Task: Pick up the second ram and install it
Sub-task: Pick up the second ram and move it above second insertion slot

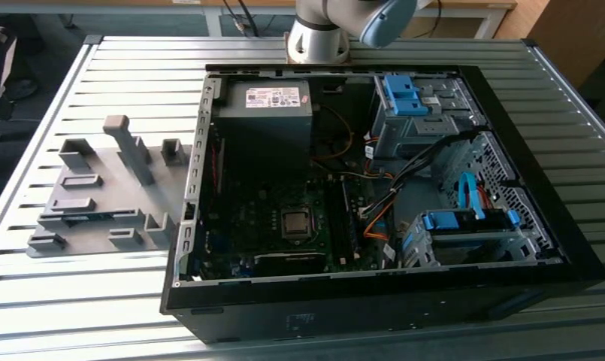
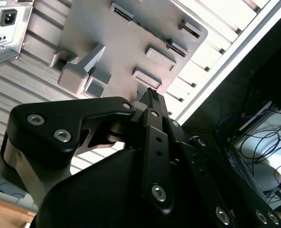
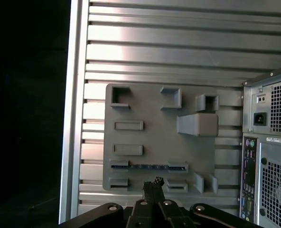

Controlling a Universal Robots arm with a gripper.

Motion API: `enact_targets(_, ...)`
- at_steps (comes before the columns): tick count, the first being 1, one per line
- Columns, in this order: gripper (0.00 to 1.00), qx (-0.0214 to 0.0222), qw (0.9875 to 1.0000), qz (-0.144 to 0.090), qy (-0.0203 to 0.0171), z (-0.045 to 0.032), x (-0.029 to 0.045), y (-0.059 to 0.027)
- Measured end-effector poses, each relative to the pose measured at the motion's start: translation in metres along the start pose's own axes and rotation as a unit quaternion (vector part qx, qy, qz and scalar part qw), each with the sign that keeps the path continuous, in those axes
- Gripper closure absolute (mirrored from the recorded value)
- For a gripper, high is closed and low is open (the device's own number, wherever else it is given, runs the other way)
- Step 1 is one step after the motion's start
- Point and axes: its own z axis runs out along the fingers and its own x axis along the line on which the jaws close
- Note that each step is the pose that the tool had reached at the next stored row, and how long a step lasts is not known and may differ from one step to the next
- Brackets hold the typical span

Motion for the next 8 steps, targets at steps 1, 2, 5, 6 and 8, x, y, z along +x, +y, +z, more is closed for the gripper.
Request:
enact_targets(1,0.89,-0.0001,1.0000,-0.003,0.0001,0.0000,0.0000,0.0000)
enact_targets(2,0.89,-0.0001,1.0000,-0.005,0.0002,0.0000,0.0001,0.0000)
enact_targets(5,0.89,-0.0003,0.9999,-0.012,0.0006,0.0000,0.0005,0.0000)
enact_targets(6,0.89,-0.0004,0.9999,-0.014,0.0006,0.0000,0.0006,0.0000)
enact_targets(8,0.89,-0.0004,0.9998,-0.019,0.0009,-0.0001,0.0008,0.0000)
